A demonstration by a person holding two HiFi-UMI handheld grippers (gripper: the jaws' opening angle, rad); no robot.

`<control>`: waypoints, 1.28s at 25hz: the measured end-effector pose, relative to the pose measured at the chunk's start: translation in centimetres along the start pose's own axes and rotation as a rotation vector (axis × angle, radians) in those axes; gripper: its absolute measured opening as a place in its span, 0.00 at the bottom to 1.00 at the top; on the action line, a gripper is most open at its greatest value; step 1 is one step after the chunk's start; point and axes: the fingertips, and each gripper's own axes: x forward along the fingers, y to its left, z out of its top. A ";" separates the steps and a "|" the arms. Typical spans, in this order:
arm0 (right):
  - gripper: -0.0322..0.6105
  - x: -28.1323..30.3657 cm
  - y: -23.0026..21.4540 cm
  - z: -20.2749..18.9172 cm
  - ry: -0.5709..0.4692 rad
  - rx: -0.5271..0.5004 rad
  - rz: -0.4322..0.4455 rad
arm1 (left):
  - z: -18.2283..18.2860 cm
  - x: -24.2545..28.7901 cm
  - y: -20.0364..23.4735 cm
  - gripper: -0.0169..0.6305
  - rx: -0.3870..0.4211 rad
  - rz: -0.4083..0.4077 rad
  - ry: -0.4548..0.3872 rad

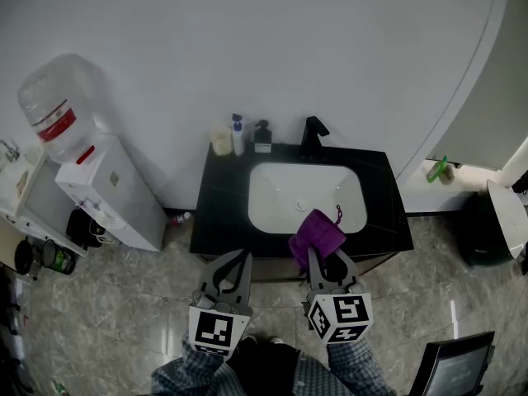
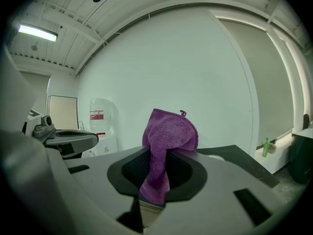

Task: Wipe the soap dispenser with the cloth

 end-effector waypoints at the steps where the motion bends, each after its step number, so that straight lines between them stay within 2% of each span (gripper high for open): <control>1: 0.17 -0.2 -0.2 0.0 -0.002 0.001 0.000 | 0.0 -0.1 -0.2 0.03 0.002 0.001 0.004; 9: 0.17 -1.7 -1.3 0.4 -0.019 0.017 0.016 | 0.4 -0.7 -2.2 0.03 0.024 0.023 0.023; 14: 0.17 -2.8 -2.3 0.4 -0.019 0.008 0.022 | 1.3 -0.8 -3.0 0.03 0.016 0.052 -0.013; 20: 0.17 -3.1 -3.0 0.3 -0.013 -0.005 0.025 | 1.2 -0.7 -3.1 0.03 0.004 0.077 -0.019; 22: 0.17 -2.8 -3.3 0.3 -0.014 -0.007 0.024 | 1.3 -0.2 -2.9 0.03 0.000 0.080 -0.036; 26: 0.17 -1.3 -3.8 0.0 -0.013 -0.005 0.019 | 0.2 1.1 -2.4 0.03 0.006 0.073 0.002; 29: 0.17 0.7 -4.1 -0.2 -0.009 -0.009 0.019 | -0.2 3.1 -1.2 0.03 -0.002 0.068 -0.021; 32: 0.17 3.6 -4.5 -0.1 -0.001 -0.018 0.021 | -1.0 5.8 0.4 0.03 -0.001 0.056 -0.010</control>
